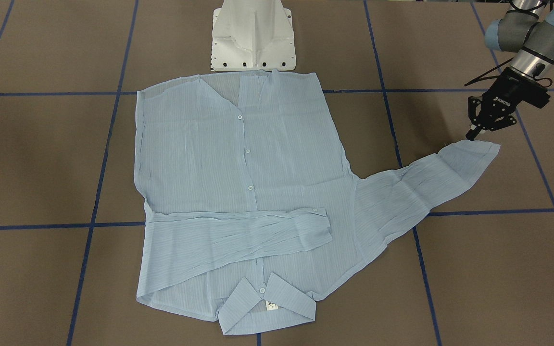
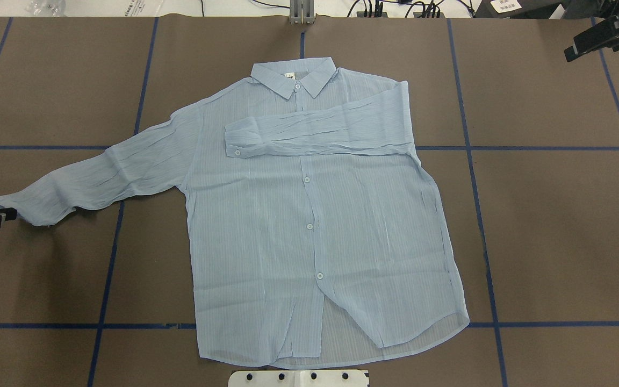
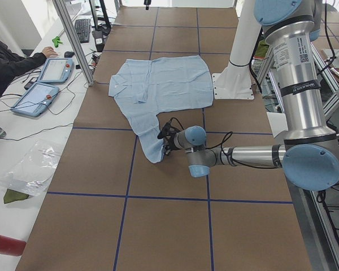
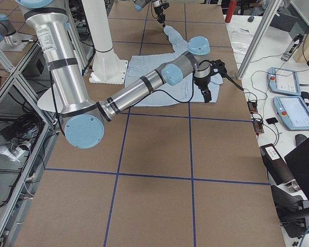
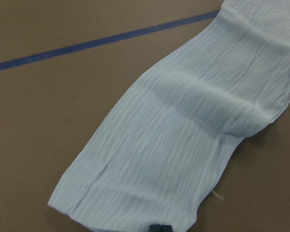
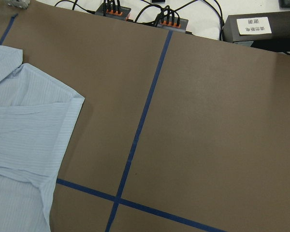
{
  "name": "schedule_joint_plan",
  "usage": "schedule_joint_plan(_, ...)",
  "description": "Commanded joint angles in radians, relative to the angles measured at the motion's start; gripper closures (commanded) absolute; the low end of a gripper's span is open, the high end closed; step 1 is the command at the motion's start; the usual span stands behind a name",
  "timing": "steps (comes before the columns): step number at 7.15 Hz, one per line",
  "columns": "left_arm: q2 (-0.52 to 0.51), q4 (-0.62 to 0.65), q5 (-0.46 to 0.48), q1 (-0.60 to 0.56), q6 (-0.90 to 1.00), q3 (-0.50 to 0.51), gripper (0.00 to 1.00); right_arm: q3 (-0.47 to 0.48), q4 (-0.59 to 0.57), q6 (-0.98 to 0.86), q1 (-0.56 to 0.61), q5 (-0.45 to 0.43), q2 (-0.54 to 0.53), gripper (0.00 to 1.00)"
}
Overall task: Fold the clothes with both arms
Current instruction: 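Carry the sleeve with the left gripper across the shirt body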
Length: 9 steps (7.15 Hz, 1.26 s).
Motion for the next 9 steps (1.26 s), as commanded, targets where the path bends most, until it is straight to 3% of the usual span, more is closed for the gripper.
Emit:
schedule_joint_plan(1,-0.162,0.086,-0.004,-0.005,-0.010,-0.022,1.00,0.000,0.000,0.000,0.000,0.000,0.000,0.00)
schedule_joint_plan(3,-0.357,0.176,-0.004,0.003,-0.178,-0.004,1.00,0.002,0.000,0.004,0.000,0.000,0.000,0.00)
schedule_joint_plan(6,-0.713,0.552,0.022,0.078,-0.334,0.034,1.00,-0.001,-0.002,0.004,-0.002,0.000,0.000,0.00)
schedule_joint_plan(7,-0.817,0.659,0.080,0.113,-0.357,0.086,1.00,0.000,-0.002,0.004,0.000,0.000,0.000,0.00)
schedule_joint_plan(9,-0.956,0.699,0.127,0.155,-0.406,0.212,1.00,-0.001,-0.002,0.004,0.000,0.000,0.000,0.00)
